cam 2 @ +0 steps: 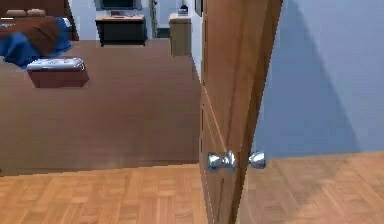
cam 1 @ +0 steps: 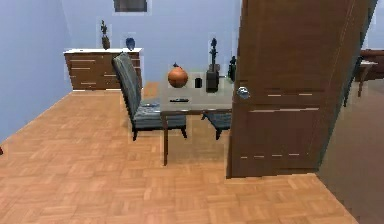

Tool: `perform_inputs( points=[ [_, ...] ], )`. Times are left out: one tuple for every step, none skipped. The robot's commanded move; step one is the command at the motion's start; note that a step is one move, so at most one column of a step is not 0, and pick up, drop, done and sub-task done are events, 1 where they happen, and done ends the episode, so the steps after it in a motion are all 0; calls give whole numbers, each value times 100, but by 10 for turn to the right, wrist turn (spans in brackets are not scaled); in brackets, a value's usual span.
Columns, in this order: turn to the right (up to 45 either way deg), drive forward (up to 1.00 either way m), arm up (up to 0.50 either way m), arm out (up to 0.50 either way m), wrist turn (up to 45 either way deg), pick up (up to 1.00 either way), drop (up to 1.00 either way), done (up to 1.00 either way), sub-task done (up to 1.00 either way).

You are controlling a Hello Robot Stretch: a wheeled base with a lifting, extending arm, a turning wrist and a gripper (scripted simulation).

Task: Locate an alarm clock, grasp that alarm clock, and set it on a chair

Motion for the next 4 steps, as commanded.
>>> perform_inputs(
  points=[
    [390, 0, 0, 0, 0, 0, 0, 0, 0],
    [30, 0, 0, 0, 0, 0, 0, 0, 0],
    [0, 40, 0, 0, 0, 0, 0, 0, 0],
    [90, 0, 0, 0, 0, 0, 0, 0, 0]
  ],
)
